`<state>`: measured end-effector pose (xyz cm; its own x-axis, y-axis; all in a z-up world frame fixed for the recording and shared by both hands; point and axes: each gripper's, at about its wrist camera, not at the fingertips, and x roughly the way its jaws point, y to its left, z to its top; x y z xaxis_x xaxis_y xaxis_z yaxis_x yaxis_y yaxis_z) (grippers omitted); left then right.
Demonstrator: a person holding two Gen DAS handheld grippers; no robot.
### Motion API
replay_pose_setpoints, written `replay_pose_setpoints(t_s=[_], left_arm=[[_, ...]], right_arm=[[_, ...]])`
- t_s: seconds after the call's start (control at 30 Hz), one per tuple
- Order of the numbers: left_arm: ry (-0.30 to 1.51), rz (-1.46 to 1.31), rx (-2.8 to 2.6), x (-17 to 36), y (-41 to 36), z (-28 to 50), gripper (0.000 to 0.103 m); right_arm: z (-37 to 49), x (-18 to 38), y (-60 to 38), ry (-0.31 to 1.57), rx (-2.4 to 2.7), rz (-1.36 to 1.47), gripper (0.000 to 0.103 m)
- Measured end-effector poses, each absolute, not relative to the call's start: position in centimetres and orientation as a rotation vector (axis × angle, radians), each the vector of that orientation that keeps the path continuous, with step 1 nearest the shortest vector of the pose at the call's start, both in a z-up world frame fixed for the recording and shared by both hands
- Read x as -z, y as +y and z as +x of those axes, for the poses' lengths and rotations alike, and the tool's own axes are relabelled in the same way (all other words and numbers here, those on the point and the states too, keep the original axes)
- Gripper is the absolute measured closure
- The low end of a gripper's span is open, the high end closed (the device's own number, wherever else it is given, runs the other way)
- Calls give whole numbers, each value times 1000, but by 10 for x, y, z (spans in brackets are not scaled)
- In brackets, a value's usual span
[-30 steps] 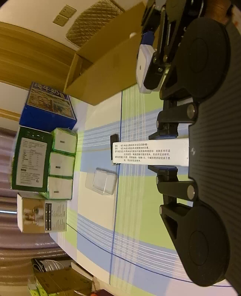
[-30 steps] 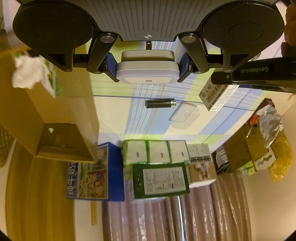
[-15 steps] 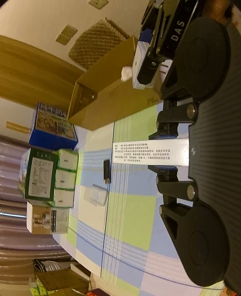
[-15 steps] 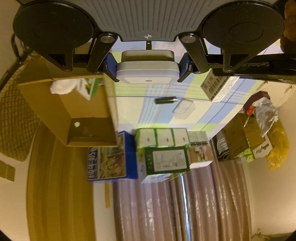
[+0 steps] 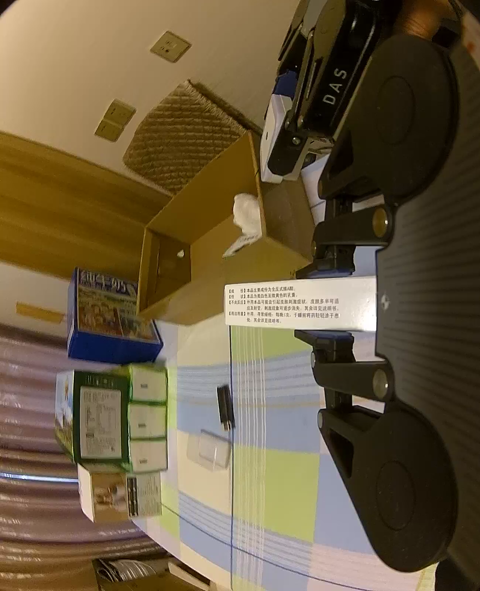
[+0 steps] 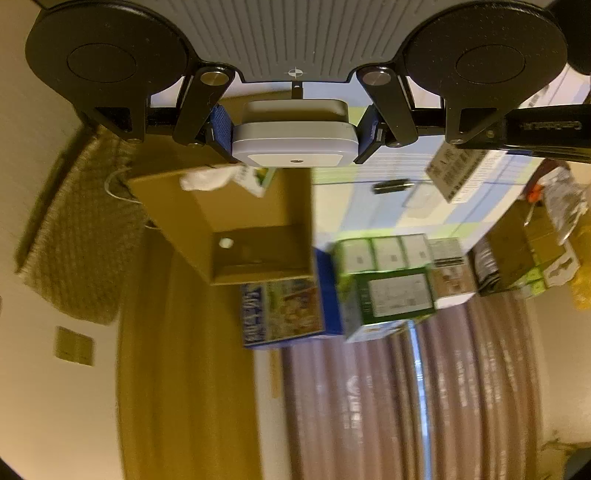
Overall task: Organize objects
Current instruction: 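Carry the medicine box and night light over the cardboard box with both tools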
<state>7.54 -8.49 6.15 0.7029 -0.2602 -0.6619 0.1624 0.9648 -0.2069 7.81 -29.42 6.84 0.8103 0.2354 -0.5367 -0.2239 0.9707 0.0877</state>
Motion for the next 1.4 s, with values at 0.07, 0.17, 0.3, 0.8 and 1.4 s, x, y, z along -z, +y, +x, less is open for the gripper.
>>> replay_pose_setpoints(t_s=[0.07,0.17,0.3,0.8,1.4], left_arm=[[762,-131,252,-61,-94,78,82],[761,-120,269,-60,-106,80,82],[760,-107,293,-61,-122,88,82],[766,-72,330,-60,-156,105,82],[750,-30,356,-68,-180,160,82]], right_arm=[[78,-68,-305,578,-216,29,40],[78,-69,-321,576,-181,41,40],[79,-73,-337,568,-154,54,40],[91,-72,-358,565,-132,80,40],[153,-88,-368,539,-168,63,40]])
